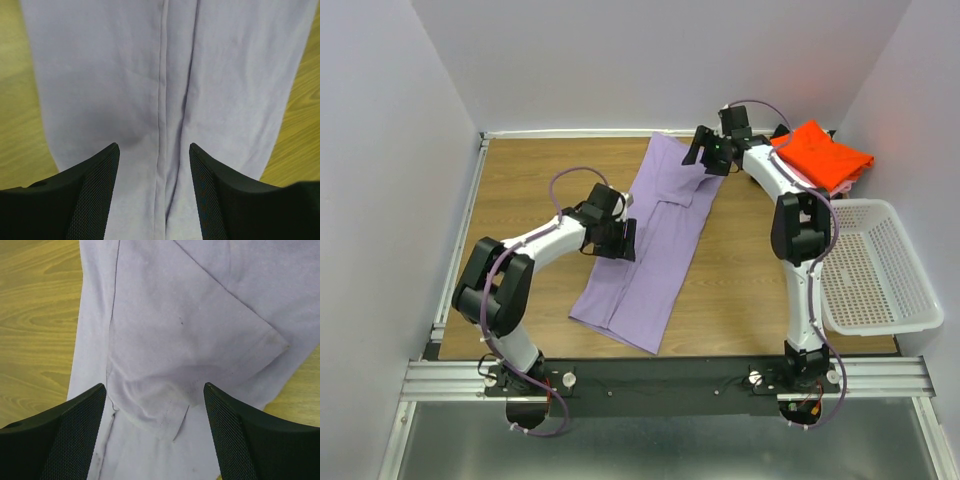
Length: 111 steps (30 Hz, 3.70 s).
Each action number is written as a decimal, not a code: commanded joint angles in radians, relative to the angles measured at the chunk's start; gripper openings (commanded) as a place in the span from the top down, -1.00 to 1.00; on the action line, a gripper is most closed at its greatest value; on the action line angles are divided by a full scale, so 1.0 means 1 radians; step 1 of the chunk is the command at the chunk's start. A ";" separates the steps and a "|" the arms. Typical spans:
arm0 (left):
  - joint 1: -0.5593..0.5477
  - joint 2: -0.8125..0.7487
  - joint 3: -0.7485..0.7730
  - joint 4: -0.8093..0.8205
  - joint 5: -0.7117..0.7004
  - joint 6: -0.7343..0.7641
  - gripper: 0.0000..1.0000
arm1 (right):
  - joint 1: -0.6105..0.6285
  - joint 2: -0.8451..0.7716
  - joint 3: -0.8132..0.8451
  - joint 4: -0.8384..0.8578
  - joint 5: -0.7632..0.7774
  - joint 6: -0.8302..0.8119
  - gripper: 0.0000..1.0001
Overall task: Fold and stack the t-shirts
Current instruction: Fold the tshirt
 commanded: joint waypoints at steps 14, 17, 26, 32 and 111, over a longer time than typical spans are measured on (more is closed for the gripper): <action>-0.116 0.143 -0.035 -0.001 0.118 0.003 -0.33 | 0.002 0.120 -0.004 -0.019 0.022 -0.046 -0.71; -0.143 0.160 -0.024 -0.013 0.124 -0.002 -0.33 | 0.004 0.160 0.019 -0.020 0.035 -0.046 -0.71; -0.183 0.175 0.014 -0.051 0.121 -0.047 -0.33 | 0.002 0.266 0.163 -0.028 0.047 -0.036 -0.72; -0.185 0.175 0.068 -0.064 0.094 -0.045 -0.33 | 0.002 0.335 0.294 -0.036 0.007 -0.023 -0.73; -0.147 -0.492 -0.510 -0.104 0.158 -0.132 -0.10 | 0.465 -0.923 -1.461 -0.132 -0.048 0.373 0.67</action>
